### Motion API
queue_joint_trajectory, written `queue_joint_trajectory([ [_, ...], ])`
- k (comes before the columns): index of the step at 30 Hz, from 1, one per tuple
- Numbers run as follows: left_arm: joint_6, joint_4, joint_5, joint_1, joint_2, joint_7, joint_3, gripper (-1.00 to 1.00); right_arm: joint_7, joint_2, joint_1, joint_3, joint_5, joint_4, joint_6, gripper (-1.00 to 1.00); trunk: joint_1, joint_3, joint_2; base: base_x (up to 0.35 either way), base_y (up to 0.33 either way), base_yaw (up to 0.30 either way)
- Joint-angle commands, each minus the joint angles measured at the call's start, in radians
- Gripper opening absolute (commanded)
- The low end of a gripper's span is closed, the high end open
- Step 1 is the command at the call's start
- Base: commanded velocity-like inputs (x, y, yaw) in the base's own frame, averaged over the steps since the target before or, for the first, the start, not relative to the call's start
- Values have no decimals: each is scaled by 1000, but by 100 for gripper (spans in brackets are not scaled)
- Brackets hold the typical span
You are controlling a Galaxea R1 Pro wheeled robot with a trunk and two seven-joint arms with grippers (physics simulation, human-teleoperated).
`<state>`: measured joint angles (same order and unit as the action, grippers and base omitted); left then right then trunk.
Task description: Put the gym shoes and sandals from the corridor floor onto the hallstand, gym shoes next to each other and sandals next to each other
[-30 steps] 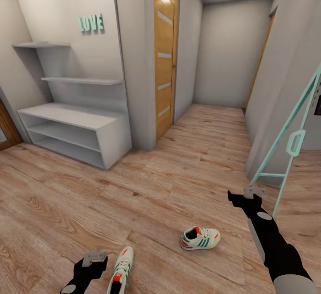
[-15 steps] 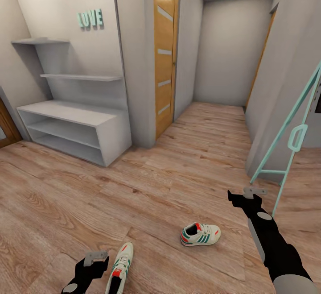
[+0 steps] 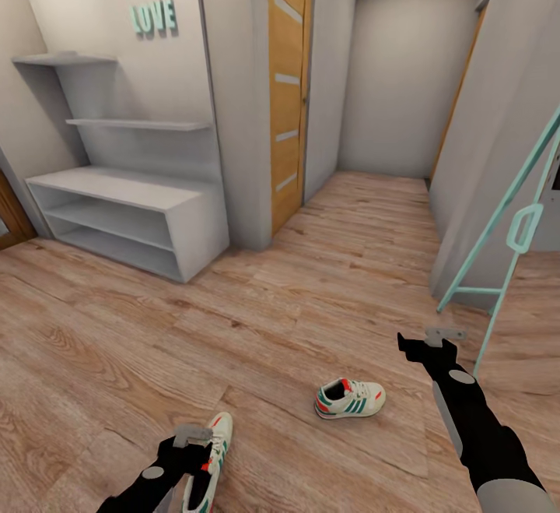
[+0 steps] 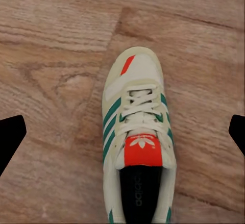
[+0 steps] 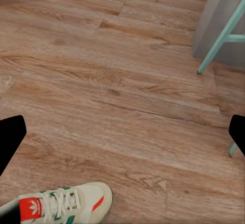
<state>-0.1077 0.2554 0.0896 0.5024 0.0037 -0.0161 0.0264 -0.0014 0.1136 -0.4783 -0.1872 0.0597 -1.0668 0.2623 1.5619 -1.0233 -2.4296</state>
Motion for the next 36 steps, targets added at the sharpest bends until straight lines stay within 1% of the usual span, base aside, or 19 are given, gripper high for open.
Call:
queue_joint_trajectory([
  [1,1,4,13,1,-9,0,2,100,0,0,0,1,6,-2,6,100,0,-2,0,0,0,0],
  [3,4,8,18,1,-17,0,2,100,0,0,0,1,6,-2,6,100,0,-2,0,0,0,0],
  [7,4,9,23,0,-22,-7,2,100,0,0,0,2,6,-2,5,100,0,-3,0,0,0,0],
  [10,0,10,23,-3,-22,-22,4,100,0,0,0,2,6,-2,5,100,0,-3,0,0,0,0],
  [11,-3,9,23,-5,-21,-42,5,100,0,0,0,2,6,-2,5,100,0,-4,0,0,0,0],
  [17,-7,7,20,-11,-15,-59,5,100,0,0,0,2,6,-2,5,100,0,-10,0,0,0,0],
  [21,-35,0,16,-13,-11,-62,-4,100,0,0,0,2,6,-2,5,100,15,-29,-28,0,0,0],
  [22,-53,-2,15,-14,-10,-62,-5,100,0,0,0,2,6,-2,5,100,19,-34,-35,0,0,0],
  [27,-99,-6,14,-15,-4,-62,-9,100,0,0,0,2,6,-2,5,100,38,-57,-70,0,0,0],
  [32,-108,-8,15,-15,-1,-62,-9,100,0,1,0,0,6,-11,6,100,40,-84,-72,0,0,0],
  [34,-109,-8,15,-15,-2,-62,-9,100,0,1,0,1,5,-40,9,100,41,-93,-72,0,0,0],
  [35,-107,-8,16,-15,-1,-62,-9,100,0,0,0,3,6,-108,32,100,42,-97,-72,0,0,0],
  [36,-106,-8,16,-15,-2,-62,-9,100,0,-1,0,3,6,-120,44,100,42,-101,-72,0,0,0],
])
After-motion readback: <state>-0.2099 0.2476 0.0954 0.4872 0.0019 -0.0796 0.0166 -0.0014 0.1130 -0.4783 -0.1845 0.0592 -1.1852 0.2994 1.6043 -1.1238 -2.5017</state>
